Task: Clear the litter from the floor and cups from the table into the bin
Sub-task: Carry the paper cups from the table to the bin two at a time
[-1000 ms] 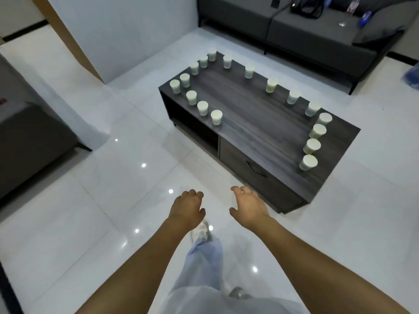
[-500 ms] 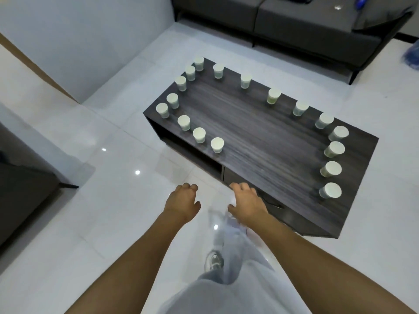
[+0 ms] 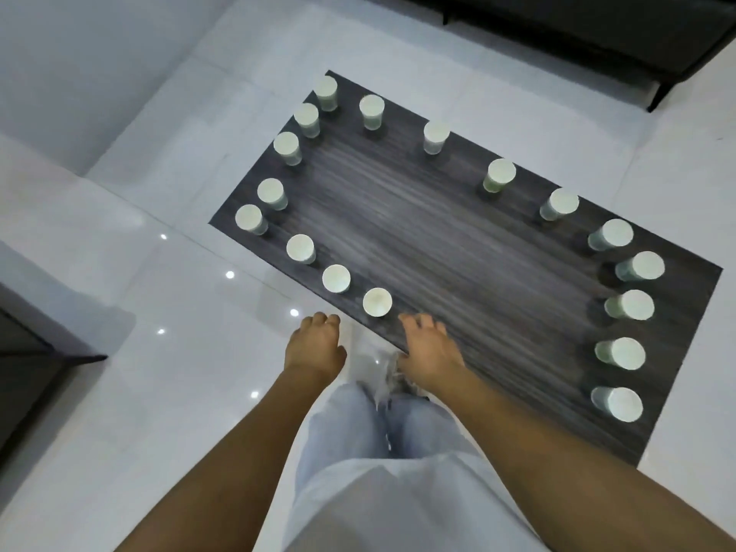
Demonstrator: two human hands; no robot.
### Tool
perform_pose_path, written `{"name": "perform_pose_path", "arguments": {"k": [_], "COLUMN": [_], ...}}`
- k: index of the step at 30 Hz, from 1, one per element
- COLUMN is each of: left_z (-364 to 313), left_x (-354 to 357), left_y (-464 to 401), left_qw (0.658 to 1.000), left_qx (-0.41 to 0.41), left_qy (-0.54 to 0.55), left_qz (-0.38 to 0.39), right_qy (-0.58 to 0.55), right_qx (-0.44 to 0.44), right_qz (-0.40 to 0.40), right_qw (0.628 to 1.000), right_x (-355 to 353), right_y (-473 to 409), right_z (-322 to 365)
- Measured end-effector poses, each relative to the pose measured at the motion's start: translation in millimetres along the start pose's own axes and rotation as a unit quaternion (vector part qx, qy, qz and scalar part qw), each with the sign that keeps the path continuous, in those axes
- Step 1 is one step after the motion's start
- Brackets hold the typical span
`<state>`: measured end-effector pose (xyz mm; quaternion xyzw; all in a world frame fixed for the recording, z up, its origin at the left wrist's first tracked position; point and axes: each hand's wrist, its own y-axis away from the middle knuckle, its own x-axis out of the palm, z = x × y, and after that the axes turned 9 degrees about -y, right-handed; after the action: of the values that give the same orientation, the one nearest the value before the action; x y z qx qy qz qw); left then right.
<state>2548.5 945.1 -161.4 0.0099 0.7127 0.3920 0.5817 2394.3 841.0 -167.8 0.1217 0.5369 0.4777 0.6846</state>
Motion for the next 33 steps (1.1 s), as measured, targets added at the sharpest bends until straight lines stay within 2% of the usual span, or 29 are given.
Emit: {"name": "perform_pose_path", "arguments": {"k": [7,14,18,21,25,33], "left_z": [23,38,42,42,42,9], "left_x": [10,47,74,89,90,24], "left_y": [-98,-189,-228,-239,-236,-210], "left_qw": [0.999,0.996,0.99,0.983,0.978,0.945], "left_qx": [0.021,0.071,0.114,0.143,0.165,0.265], "left_qy": [-0.029,-0.053,-0.072,-0.076,-0.1,-0.18], "left_qz": [0.019,0.013,0.05,0.082,0.08,0.066], "right_qy": [-0.022,-0.014,-0.019,-0.049,-0.082,-0.17], "right_qx": [0.035,0.049,0.076,0.092,0.112,0.174], "right_qz": [0.018,0.021,0.014,-0.002,-0.032,-0.102], "right_qw": [0.999,0.999,0.997,0.995,0.99,0.964], "right_x": [12,60,84,92,88,39], "right_y": [-87,-171,-204,-215,-211,-158], "right_z": [11,22,19,12,7,14]}}
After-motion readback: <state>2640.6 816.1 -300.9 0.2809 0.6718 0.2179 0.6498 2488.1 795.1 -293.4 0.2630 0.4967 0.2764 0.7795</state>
